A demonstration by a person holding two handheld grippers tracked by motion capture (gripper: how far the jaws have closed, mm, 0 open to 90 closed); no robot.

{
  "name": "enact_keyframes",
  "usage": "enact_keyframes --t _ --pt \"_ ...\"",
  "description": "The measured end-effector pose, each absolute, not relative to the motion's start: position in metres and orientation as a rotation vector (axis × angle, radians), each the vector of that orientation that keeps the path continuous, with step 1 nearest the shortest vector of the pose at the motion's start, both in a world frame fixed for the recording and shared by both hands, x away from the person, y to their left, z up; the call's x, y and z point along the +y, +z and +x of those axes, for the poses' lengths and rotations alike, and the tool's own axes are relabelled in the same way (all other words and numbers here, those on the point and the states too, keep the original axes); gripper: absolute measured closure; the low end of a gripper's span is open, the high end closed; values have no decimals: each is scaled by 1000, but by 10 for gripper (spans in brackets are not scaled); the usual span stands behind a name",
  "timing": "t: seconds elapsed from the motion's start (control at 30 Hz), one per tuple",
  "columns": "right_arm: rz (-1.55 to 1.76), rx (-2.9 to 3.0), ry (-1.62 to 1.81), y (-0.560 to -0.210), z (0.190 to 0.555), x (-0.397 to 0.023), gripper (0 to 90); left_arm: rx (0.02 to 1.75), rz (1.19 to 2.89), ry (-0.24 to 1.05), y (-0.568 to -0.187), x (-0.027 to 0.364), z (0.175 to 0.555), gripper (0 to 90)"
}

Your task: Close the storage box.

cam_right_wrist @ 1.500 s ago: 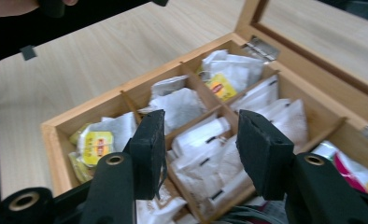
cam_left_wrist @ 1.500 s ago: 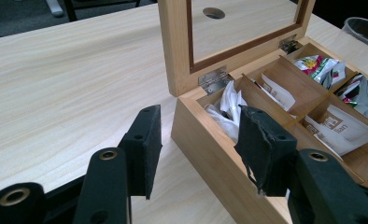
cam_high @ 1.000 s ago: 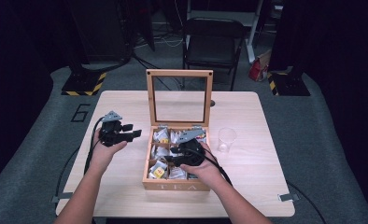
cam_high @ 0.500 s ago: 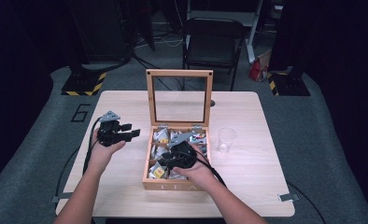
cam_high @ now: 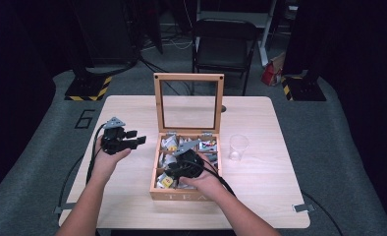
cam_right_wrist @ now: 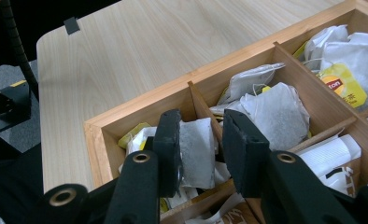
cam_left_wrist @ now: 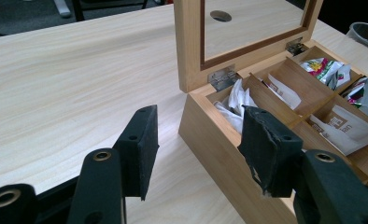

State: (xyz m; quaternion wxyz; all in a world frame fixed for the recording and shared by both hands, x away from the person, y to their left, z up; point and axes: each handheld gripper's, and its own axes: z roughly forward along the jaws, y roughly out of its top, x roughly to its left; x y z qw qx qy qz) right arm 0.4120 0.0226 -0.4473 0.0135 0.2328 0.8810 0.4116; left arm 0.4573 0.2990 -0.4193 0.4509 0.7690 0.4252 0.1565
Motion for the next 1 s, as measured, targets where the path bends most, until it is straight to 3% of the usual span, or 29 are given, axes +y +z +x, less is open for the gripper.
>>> enact_keyframes --t 0.4,0.9,1.0 --pt "723 2772 1257 -449 415 25 682 1057 1894 394 -419 300 456 464" --pt "645 2792 1258 -447 409 29 895 1062 1893 397 -420 301 456 465" --pt "632 2791 1260 -447 409 29 900 1062 1893 399 -420 301 456 465"
